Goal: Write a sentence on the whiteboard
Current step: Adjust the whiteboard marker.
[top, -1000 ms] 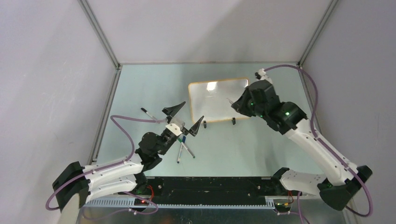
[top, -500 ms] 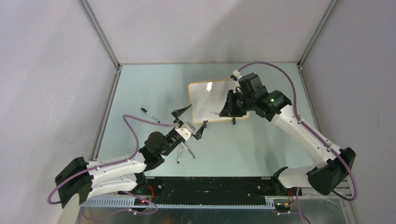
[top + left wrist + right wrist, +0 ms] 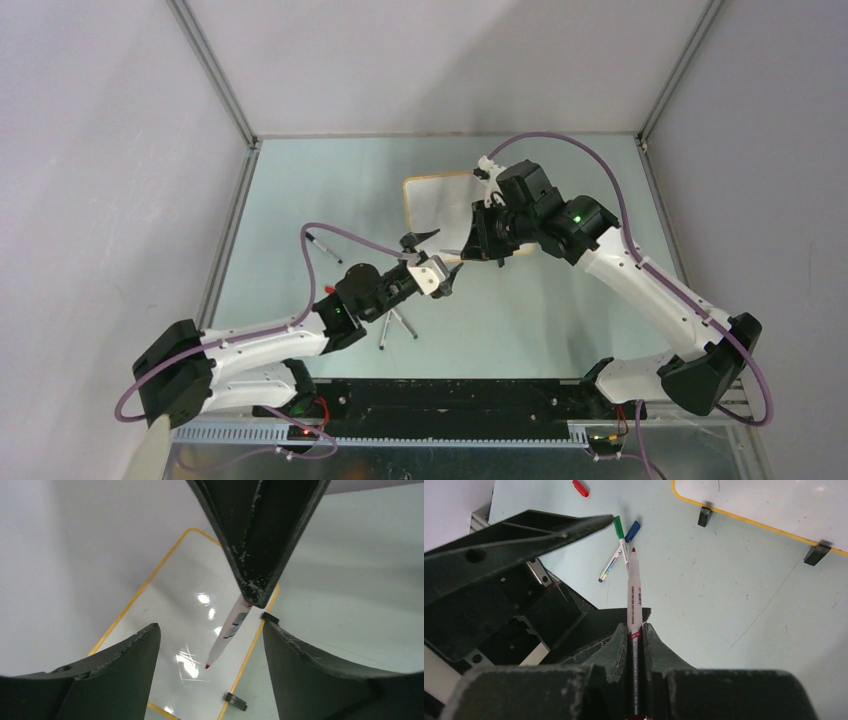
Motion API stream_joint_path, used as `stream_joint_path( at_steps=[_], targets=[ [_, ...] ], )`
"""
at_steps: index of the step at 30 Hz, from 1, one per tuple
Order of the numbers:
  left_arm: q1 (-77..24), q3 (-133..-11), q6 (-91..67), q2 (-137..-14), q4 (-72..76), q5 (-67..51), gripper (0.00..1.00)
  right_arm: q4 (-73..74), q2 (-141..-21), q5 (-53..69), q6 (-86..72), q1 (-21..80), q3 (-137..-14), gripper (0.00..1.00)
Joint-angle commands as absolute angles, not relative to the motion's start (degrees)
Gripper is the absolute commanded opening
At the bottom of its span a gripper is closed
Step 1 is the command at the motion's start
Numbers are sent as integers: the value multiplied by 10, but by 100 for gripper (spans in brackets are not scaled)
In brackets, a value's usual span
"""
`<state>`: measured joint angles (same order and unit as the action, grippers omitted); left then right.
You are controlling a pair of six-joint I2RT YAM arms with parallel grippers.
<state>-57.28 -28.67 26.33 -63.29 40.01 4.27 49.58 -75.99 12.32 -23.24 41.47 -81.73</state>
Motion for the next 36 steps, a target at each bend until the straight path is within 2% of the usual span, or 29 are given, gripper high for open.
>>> stream_joint_path(
  at_steps=[1,4,9,11,12,18,21,24,26,27,28,30,33,36],
  targets=[
    [-577,-314,258,-644,377,5,75,508,-763,109,-213,427,-849,0],
    [-577,-314,259,-645,373,-8,66,509,-757,104,-210,428,-849,0],
    [-577,-326,263,-654,349,-25,58,515,-748,110,-201,429,-845,0],
    [-577,-334,265,-658,336,-31,53,523,-749,111,-195,429,-845,0],
    [-577,-338,266,-660,330,-34,47,526,-749,111,-193,430,-845,0],
    [-577,-341,270,-664,321,-39,37,528,-745,114,-191,436,-846,0],
    [-577,-349,275,-667,308,-47,25,526,-741,114,-191,438,-846,0],
    [-577,-356,283,-671,293,-52,18,523,-736,110,-191,439,-846,0],
    [-577,-359,284,-673,287,-57,8,521,-732,107,-192,439,-845,0],
    [-577,-361,283,-673,286,-54,2,518,-730,105,-192,439,-842,5],
    [-577,-361,280,-673,286,-52,1,515,-726,102,-192,440,-840,17],
    [-577,-360,272,-669,294,-48,0,501,-717,100,-195,440,-833,30],
    [-577,-354,261,-662,309,-45,0,488,-714,98,-199,442,-828,41],
    [-577,-352,256,-659,316,-47,0,483,-719,95,-201,443,-828,45]
  ],
)
